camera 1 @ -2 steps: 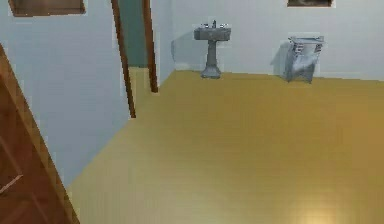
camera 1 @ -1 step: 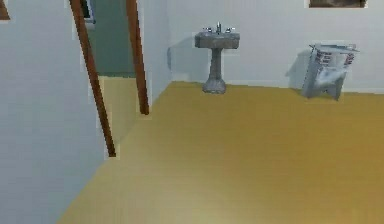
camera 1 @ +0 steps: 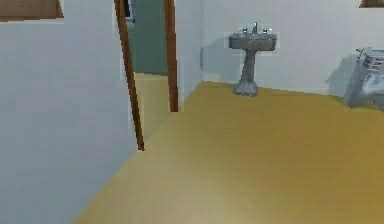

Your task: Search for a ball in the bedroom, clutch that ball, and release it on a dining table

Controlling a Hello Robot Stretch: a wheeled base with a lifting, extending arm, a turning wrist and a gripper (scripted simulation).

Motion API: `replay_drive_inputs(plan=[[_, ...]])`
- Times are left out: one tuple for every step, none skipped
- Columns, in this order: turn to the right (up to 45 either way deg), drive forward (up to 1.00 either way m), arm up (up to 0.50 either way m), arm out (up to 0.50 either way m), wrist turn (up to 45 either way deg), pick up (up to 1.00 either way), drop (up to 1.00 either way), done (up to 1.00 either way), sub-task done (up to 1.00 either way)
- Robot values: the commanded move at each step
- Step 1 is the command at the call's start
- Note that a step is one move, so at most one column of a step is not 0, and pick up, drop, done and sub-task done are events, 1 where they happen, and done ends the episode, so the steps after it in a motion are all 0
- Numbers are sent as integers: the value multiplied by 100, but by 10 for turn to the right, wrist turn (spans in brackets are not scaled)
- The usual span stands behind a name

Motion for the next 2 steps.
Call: replay_drive_inputs(plan=[[0, 100, 0, 0, 0, 0, 0, 0, 0], [-30, 0, 0, 0, 0, 0, 0, 0, 0]])
